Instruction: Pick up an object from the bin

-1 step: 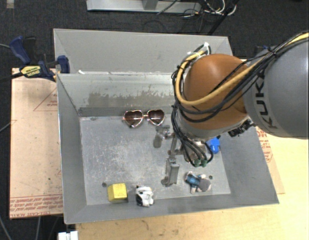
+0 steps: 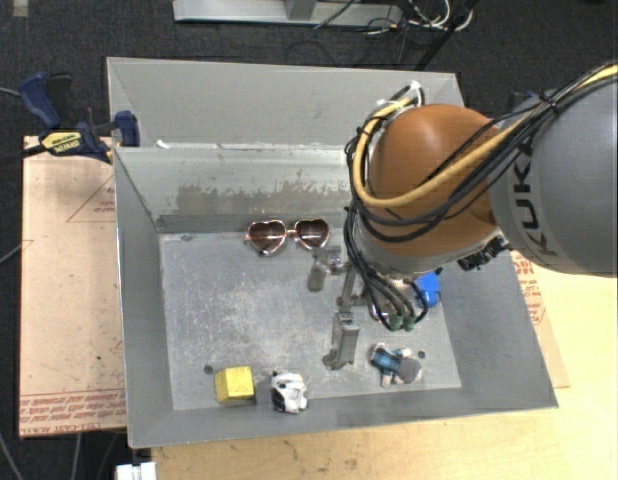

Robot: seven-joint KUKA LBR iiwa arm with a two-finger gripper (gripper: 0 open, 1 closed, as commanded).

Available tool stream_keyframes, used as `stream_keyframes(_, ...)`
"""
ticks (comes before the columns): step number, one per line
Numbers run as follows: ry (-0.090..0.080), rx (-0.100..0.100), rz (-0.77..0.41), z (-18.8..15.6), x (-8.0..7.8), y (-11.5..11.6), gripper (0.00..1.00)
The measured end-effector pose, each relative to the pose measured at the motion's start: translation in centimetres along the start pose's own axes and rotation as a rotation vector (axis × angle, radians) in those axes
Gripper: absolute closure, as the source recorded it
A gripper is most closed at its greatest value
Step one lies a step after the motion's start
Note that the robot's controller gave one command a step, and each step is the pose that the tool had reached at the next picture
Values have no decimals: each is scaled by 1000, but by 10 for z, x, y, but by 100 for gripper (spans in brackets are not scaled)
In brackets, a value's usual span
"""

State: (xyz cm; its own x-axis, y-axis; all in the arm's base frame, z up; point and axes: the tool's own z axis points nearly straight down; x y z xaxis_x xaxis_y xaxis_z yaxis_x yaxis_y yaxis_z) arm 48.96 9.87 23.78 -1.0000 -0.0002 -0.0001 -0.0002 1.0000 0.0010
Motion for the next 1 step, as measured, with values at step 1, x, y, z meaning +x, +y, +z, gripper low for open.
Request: stream_keyframes(1, -6, -1, -61, 67, 1, 41, 0)
